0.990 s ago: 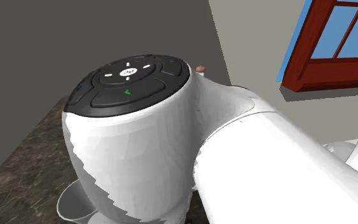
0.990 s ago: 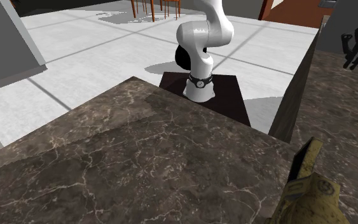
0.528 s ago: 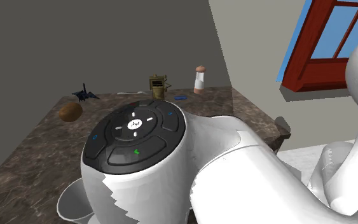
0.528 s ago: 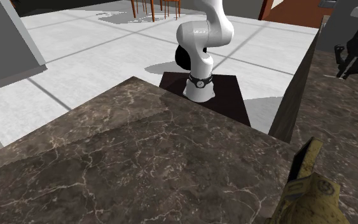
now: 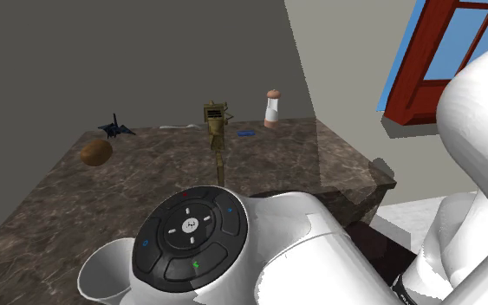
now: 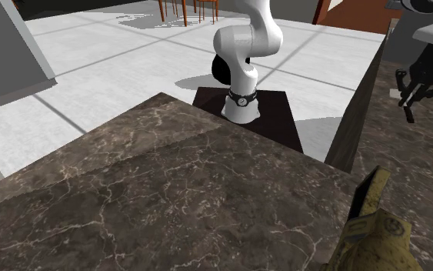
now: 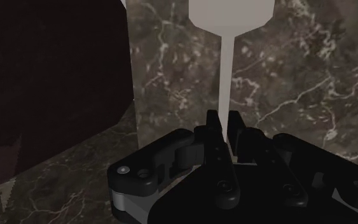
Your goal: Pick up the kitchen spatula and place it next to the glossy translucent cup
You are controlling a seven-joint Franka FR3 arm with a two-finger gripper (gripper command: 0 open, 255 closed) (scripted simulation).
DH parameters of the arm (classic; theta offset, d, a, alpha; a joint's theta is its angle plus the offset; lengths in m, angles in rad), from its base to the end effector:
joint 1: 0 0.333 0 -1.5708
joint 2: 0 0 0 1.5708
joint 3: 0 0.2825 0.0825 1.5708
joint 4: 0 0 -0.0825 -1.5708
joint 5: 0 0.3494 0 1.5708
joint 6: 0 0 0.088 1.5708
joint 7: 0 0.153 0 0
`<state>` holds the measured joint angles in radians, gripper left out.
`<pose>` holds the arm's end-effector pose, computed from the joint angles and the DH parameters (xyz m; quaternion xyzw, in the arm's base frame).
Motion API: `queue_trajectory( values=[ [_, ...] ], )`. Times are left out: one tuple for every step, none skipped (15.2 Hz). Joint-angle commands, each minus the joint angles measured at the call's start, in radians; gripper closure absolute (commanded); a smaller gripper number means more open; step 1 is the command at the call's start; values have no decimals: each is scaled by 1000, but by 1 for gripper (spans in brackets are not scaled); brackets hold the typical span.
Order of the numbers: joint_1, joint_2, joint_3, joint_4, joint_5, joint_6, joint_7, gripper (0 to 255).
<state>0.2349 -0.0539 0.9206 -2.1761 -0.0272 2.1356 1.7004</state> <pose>0.2030 0.4552 0.3445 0.9644 -0.2623 0.0320 0.0087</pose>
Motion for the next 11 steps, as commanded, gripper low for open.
queue_trajectory(
  values=[
    [0, 4, 1, -10, -4, 12, 3, 255],
    [0, 4, 1, -10, -4, 12, 3, 255],
    [0, 4, 1, -10, -4, 12, 3, 255],
    [0, 4, 1, -10, -4, 12, 3, 255],
    [0, 4, 1, -10, -4, 12, 3, 255],
    [0, 4, 1, -10, -4, 12, 3, 255],
    [0, 4, 1, -10, -4, 12, 3, 255],
    [0, 4, 1, -9, -4, 12, 3, 255],
    [0, 4, 1, -9, -4, 12, 3, 0],
    [0, 4, 1, -9, -4, 12, 3, 0],
    [0, 4, 1, -9, -4, 12, 3, 0]
  ],
)
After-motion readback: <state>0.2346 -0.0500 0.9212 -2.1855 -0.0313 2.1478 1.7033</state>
